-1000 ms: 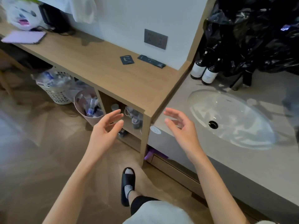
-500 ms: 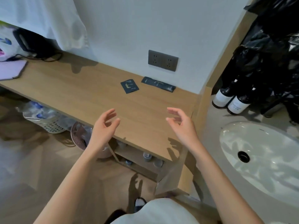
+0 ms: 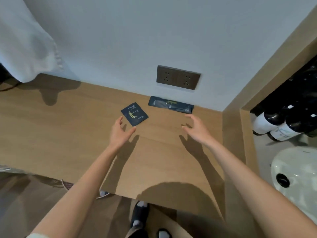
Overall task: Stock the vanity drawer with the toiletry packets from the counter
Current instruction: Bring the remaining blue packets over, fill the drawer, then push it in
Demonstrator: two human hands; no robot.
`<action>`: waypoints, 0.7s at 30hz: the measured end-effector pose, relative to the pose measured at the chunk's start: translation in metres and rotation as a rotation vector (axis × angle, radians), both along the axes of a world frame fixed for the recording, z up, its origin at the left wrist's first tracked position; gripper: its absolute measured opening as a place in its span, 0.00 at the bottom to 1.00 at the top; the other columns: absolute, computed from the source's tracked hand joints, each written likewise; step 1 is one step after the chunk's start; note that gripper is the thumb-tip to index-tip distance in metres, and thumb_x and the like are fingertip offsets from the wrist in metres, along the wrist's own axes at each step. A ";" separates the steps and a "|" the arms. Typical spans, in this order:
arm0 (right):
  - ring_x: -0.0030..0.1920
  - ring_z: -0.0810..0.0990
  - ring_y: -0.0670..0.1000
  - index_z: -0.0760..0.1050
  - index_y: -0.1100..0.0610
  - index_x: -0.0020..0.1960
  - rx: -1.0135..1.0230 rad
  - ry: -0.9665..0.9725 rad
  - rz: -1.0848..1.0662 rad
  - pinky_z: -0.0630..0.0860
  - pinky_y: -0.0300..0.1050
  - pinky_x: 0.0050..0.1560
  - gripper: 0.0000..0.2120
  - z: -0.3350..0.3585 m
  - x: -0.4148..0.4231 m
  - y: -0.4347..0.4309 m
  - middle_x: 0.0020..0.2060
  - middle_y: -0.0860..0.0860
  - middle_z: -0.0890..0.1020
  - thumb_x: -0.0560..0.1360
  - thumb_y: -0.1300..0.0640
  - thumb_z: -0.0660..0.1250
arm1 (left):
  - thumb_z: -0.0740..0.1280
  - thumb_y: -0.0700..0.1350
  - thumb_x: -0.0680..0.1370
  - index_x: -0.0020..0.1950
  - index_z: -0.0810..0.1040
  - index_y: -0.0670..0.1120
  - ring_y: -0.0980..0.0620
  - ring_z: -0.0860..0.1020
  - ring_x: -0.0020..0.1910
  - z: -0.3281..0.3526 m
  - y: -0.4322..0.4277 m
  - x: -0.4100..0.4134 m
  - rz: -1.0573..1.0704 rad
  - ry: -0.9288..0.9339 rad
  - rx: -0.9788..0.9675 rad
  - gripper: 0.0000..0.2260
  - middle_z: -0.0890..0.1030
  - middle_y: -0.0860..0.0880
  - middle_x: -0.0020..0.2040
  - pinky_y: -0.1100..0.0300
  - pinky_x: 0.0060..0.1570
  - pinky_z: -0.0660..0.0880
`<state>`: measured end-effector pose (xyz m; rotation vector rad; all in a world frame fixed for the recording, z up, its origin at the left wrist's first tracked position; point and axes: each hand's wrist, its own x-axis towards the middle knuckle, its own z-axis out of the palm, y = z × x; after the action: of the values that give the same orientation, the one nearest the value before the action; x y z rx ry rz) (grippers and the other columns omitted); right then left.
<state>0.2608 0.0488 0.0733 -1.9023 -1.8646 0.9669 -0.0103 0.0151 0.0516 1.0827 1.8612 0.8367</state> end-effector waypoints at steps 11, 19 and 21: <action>0.67 0.69 0.59 0.69 0.57 0.69 -0.005 -0.274 0.046 0.66 0.53 0.69 0.27 -0.071 -0.026 0.123 0.65 0.56 0.73 0.71 0.58 0.70 | 0.75 0.58 0.63 0.74 0.56 0.52 0.43 0.58 0.71 -0.072 0.108 -0.026 -0.192 0.370 -0.145 0.45 0.64 0.50 0.72 0.46 0.67 0.58; 0.65 0.70 0.57 0.66 0.55 0.70 -0.018 -0.404 0.085 0.70 0.54 0.66 0.28 -0.085 -0.033 0.146 0.66 0.56 0.72 0.72 0.55 0.70 | 0.78 0.57 0.61 0.77 0.54 0.52 0.42 0.59 0.66 -0.086 0.121 -0.035 -0.247 0.453 -0.092 0.50 0.62 0.47 0.69 0.47 0.63 0.58; 0.66 0.69 0.58 0.64 0.55 0.71 -0.028 -0.413 0.077 0.70 0.53 0.66 0.29 -0.086 -0.033 0.146 0.67 0.56 0.71 0.73 0.52 0.69 | 0.78 0.56 0.60 0.76 0.54 0.53 0.42 0.60 0.64 -0.083 0.124 -0.037 -0.245 0.447 -0.109 0.51 0.63 0.45 0.66 0.48 0.62 0.58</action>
<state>0.2281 0.1950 -0.0126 -2.1909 -2.1690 0.6577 -0.0471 0.1387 -0.0310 1.4803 2.0464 0.3654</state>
